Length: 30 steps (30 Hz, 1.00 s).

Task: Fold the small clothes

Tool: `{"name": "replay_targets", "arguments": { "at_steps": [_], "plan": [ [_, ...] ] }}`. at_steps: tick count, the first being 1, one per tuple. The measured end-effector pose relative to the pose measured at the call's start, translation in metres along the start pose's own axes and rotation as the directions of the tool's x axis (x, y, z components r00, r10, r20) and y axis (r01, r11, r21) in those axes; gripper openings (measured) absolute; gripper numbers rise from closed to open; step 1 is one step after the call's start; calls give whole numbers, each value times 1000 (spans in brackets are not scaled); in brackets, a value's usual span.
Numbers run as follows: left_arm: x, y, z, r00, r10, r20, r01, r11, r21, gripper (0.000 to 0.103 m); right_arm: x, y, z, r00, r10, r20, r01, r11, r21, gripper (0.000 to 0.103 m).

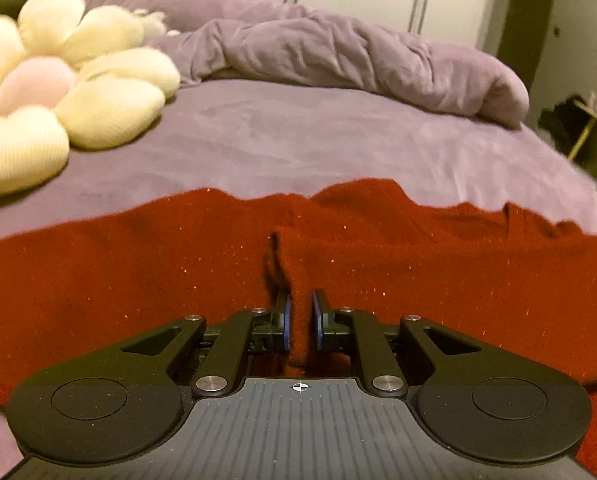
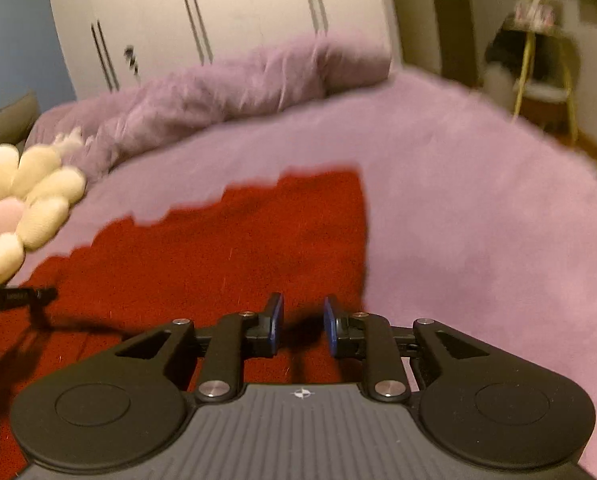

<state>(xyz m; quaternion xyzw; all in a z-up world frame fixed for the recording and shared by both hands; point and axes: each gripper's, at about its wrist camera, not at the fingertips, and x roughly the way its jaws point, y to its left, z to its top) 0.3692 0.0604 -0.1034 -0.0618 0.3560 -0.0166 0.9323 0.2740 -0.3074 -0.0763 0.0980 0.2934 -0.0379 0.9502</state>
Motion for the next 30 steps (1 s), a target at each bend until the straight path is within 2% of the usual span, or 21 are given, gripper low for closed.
{"name": "replay_targets", "arguments": {
  "at_steps": [3, 6, 9, 11, 15, 19, 21, 26, 28, 30],
  "plan": [
    [-1, -3, 4, 1000, 1, 14, -1, 1000, -11, 13, 22, 26, 6, 1000, -9, -9, 8, 992, -126, 21],
    [-4, -6, 6, 999, 1, 41, 0, 1000, -5, 13, 58, 54, 0, 999, -25, -45, 13, 966, -258, 15],
    [0, -6, 9, 999, -1, 41, 1, 1000, -1, 13, 81, 65, -12, 993, -108, -48, 84, 931, -355, 9],
    [5, -6, 8, 999, 3, 34, -3, 1000, 8, 13, 88, 64, -20, 986, -166, -9, 148, 901, -409, 2],
    [16, -12, 6, 1000, 2, 12, -2, 1000, 26, 13, 97, 56, -22, 973, -233, 12, 215, 876, -433, 0],
    [23, -17, 5, 999, 21, -25, -20, 998, 59, 16, 103, 54, -21, 967, -256, 6, 232, 866, -442, 0],
    [21, -17, 7, 999, 35, -38, -33, 998, 62, 24, 104, 58, -21, 964, -266, 4, 238, 857, -457, 0],
    [8, -13, 9, 998, 31, -63, -30, 999, 25, 34, 93, 61, -13, 969, -247, -17, 213, 868, -448, 0],
    [1, -12, 8, 998, 14, -57, -13, 1000, 11, 41, 78, 70, -12, 972, -234, -8, 207, 877, -433, 5],
    [-4, -12, 7, 999, 3, -54, -3, 1000, -2, 44, 64, 80, -19, 980, -196, 13, 181, 875, -449, 17]
  ]
}}
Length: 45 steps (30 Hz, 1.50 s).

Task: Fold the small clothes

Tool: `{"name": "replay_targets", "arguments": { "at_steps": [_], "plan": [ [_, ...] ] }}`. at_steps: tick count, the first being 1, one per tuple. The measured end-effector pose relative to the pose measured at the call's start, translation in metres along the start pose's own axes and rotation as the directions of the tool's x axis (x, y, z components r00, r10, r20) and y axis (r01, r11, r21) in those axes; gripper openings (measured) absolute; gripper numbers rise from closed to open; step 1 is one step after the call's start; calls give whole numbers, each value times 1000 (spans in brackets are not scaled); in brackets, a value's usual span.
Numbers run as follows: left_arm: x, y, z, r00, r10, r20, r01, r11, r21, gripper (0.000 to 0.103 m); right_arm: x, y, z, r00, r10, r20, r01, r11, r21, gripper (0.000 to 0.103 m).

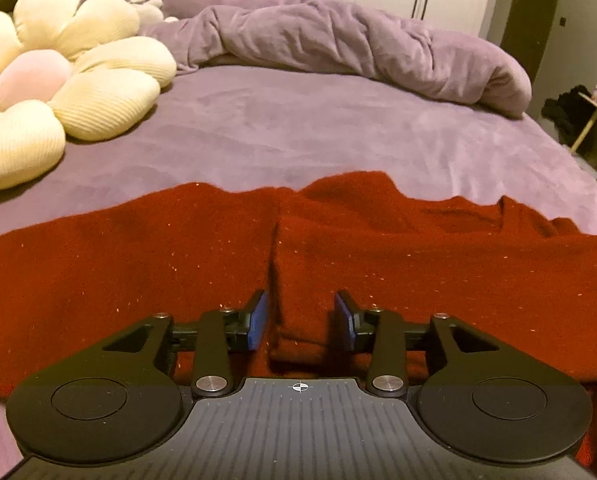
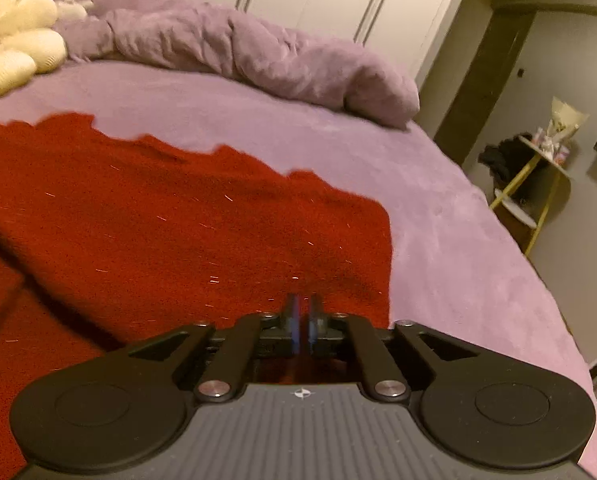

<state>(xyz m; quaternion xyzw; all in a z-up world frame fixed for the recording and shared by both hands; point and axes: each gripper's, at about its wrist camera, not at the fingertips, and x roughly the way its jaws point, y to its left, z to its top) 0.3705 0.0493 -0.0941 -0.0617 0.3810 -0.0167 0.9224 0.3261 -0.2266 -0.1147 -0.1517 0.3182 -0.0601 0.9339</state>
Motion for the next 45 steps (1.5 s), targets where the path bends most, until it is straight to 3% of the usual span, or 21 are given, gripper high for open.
{"name": "replay_targets", "arguments": {
  "at_steps": [1, 3, 6, 10, 12, 14, 16, 19, 21, 27, 30, 31, 32, 33, 35, 36, 37, 39, 41, 43, 45],
  "plan": [
    [-2, -1, -1, 1000, -12, 0, 12, 1000, -6, 49, -3, 4, -2, 1000, 11, 2, -11, 1000, -10, 23],
    [-1, -3, -6, 1000, -17, -14, 18, 1000, 17, 66, 0, 13, -11, 1000, 4, -16, -5, 999, -52, 24],
    [3, 1, -12, 999, 26, -39, -24, 998, 52, 78, 7, 19, -17, 1000, -27, -15, 25, 992, -124, 24],
    [-24, 38, -21, 998, -54, -18, 52, 991, -122, 88, -4, 17, -3, 998, -23, -59, 20, 998, -61, 27],
    [-46, 70, -36, 994, -109, 8, 108, 975, -196, 94, -23, 9, 0, 997, 57, -48, -55, 998, 32, 28],
    [-70, 111, -56, 994, -100, 50, 110, 959, -262, 94, -45, 4, -6, 989, 146, -28, -142, 984, 112, 38],
    [-88, 158, -72, 997, -27, 77, 53, 929, -366, 94, -64, 5, -17, 979, 203, -20, -198, 968, 156, 39],
    [-109, 231, -91, 987, 143, 74, -80, 834, -546, 89, -85, 13, -32, 969, 245, -35, -234, 954, 189, 39],
    [-116, 271, -98, 976, 210, 53, -130, 763, -633, 80, -95, 19, -37, 965, 258, -36, -246, 947, 207, 39],
    [-110, 345, -108, 974, 186, 128, -2, 572, -820, 50, -99, 40, -40, 966, 249, -63, -231, 950, 210, 39],
    [-100, 368, -114, 971, 175, 163, 69, 448, -892, 34, -105, 48, -38, 970, 236, -58, -223, 960, 169, 39],
    [-98, 374, -116, 970, 174, 167, 80, 422, -903, 28, -108, 49, -38, 972, 228, -54, -217, 963, 159, 39],
    [-96, 379, -118, 970, 179, 166, 84, 396, -915, 13, -109, 49, -39, 973, 224, -53, -213, 964, 157, 39],
    [-94, 383, -120, 970, 177, 166, 86, 386, -919, 12, -109, 48, -39, 973, 222, -56, -211, 964, 161, 39],
    [-95, 383, -118, 970, 173, 171, 89, 399, -913, 11, -106, 47, -40, 974, 216, -63, -203, 964, 172, 39],
    [-100, 378, -114, 967, 186, 173, 75, 441, -894, 11, -105, 46, -41, 975, 211, -67, -196, 964, 178, 39],
    [-105, 368, -105, 963, 204, 174, 49, 505, -862, 11, -104, 46, -42, 976, 209, -67, -194, 964, 183, 39],
    [-113, 338, -77, 954, 209, 213, 23, 660, -751, 10, -104, 43, -43, 976, 210, -64, -194, 962, 191, 39],
    [-122, 297, -44, 946, 172, 274, 38, 783, -621, 10, -104, 40, -44, 977, 210, -48, -196, 961, 196, 39],
    [-127, 243, -11, 937, 68, 342, 117, 863, -492, 10, -104, 36, -43, 978, 204, -41, -192, 960, 205, 39],
    [-126, 186, 14, 927, -37, 372, 186, 910, -371, 11, -105, 30, -41, 978, 205, -31, -193, 956, 221, 39]
  ]
}}
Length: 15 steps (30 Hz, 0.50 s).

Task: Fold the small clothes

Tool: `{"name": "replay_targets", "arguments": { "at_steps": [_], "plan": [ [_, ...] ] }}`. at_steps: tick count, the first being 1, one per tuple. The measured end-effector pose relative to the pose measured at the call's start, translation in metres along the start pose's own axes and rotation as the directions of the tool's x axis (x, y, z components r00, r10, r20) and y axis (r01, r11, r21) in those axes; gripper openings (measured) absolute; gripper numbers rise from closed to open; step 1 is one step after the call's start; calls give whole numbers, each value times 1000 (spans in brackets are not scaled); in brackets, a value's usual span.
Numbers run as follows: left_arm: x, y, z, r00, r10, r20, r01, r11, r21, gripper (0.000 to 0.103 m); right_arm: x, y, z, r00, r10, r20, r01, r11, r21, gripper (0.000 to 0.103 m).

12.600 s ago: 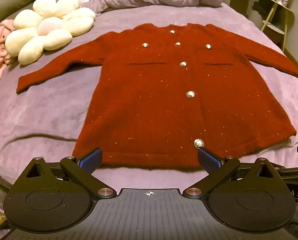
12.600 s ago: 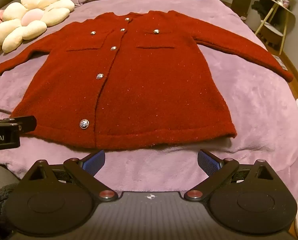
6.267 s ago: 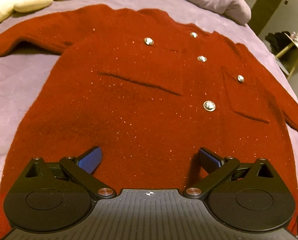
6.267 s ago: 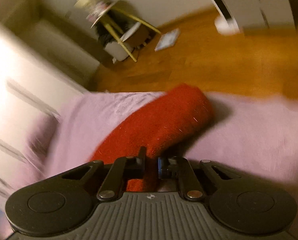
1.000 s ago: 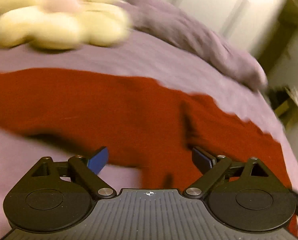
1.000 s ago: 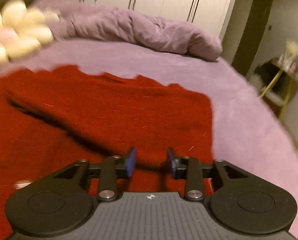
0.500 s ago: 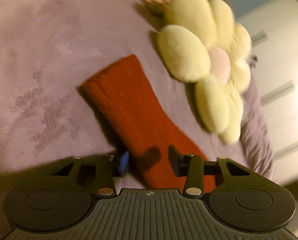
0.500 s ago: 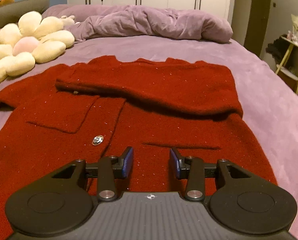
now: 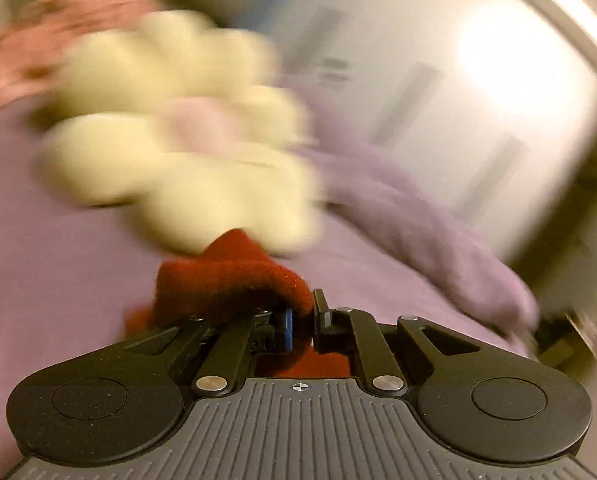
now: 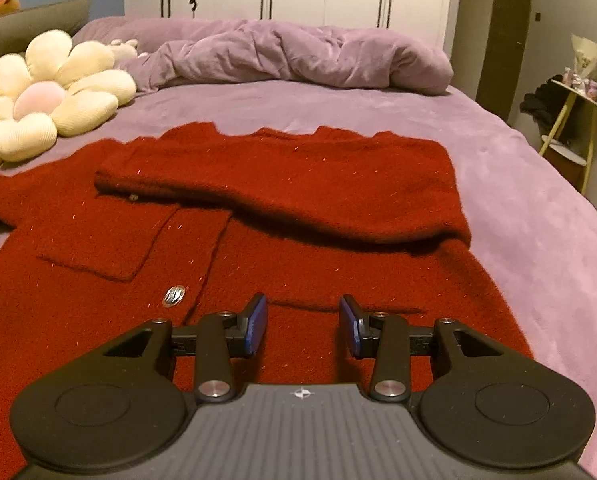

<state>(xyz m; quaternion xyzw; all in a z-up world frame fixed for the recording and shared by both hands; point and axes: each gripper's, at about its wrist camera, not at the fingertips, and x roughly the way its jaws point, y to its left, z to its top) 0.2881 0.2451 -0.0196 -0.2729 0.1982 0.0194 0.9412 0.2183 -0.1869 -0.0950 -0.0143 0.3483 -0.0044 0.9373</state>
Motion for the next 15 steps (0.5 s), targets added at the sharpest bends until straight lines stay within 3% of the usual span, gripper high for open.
{"name": "replay_targets", "arguments": {
  "at_steps": [2, 4, 6, 10, 12, 15],
  "plan": [
    [15, -69, -17, 994, -97, -39, 101, 988, 116, 12, -4, -6, 3, 1000, -4, 18, 4, 1000, 14, 39],
    [29, -118, -44, 981, -169, -98, 185, 966, 182, 23, -6, -13, 6, 999, -6, 35, 5, 1000, 27, 39],
    [44, -156, -76, 961, -210, -181, 247, 944, 220, 80, -7, -20, 9, 999, -11, 40, 9, 999, 42, 39],
    [51, -163, -124, 953, -161, -258, 221, 949, 226, 80, -3, -31, 20, 999, 19, 45, -22, 997, 76, 39],
    [47, -144, -133, 958, -110, -266, 168, 963, 209, 80, 6, -33, 29, 997, 71, 45, -74, 993, 87, 39],
    [35, -114, -143, 971, 10, -238, 62, 953, 296, 80, 29, -31, 51, 981, 192, 41, -196, 970, 143, 39]
  ]
}}
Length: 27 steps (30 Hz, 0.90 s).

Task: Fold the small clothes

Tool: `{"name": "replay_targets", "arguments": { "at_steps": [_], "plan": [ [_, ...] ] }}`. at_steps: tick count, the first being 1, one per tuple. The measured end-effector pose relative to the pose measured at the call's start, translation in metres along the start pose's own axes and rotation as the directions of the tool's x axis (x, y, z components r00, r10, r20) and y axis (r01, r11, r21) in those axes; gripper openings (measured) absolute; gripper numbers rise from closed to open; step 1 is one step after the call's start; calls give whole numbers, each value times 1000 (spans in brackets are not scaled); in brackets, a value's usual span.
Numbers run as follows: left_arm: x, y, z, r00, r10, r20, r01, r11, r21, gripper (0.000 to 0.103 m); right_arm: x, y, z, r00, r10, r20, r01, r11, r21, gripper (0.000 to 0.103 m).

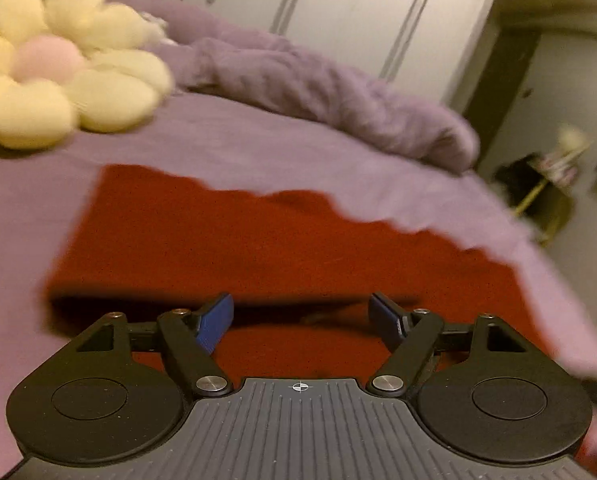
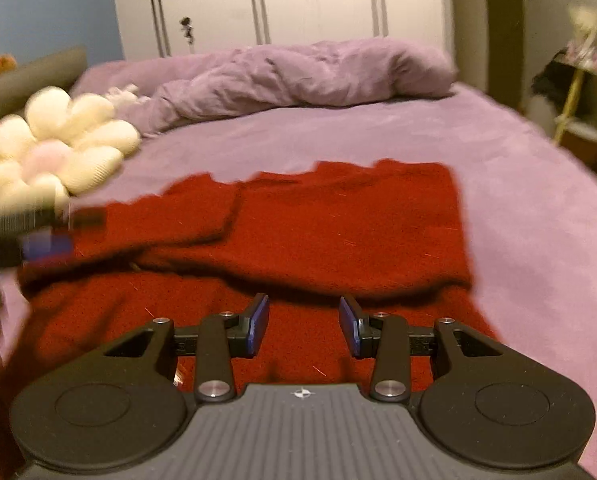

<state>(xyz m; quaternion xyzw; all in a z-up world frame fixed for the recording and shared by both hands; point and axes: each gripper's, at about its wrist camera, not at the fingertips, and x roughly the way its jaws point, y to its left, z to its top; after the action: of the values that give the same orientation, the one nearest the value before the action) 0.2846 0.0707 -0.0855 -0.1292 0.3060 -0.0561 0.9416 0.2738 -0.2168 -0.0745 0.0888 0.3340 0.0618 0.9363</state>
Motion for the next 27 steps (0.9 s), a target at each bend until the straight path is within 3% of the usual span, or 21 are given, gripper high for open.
{"name": "replay_targets", "arguments": {
  "at_steps": [2, 6, 10, 13, 17, 20, 23, 27],
  "plan": [
    [-3, 17, -3, 998, 69, -4, -69, 998, 5, 80, 23, 6, 18, 997, 78, -8, -78, 996, 45, 39],
    [12, 52, 0, 982, 181, -48, -183, 982, -44, 80, 73, 20, 46, 990, 133, -48, -126, 985, 121, 39],
    [9, 73, -8, 973, 211, -89, -219, 971, -95, 79, 116, 38, 55, 985, 122, -123, -106, 986, 130, 39],
    [16, 75, -9, 972, 216, -95, -224, 972, -78, 80, 132, 49, 56, 982, 124, -141, -106, 986, 127, 38],
    [22, 68, -7, 968, 231, -98, -235, 971, -39, 80, 133, 61, 60, 989, 85, -122, -80, 996, 49, 13],
    [23, 64, -3, 969, 238, -72, -240, 970, -22, 78, 101, 59, 67, 999, 23, 24, -22, 999, -38, 11],
    [29, 56, 3, 974, 214, -71, -215, 977, 6, 73, 71, 43, 66, 982, -106, 156, 123, 987, -101, 4],
    [38, 36, 5, 982, 169, -83, -165, 985, 55, 73, 66, -1, 55, 968, -222, 119, 228, 973, -34, 4]
  ]
}}
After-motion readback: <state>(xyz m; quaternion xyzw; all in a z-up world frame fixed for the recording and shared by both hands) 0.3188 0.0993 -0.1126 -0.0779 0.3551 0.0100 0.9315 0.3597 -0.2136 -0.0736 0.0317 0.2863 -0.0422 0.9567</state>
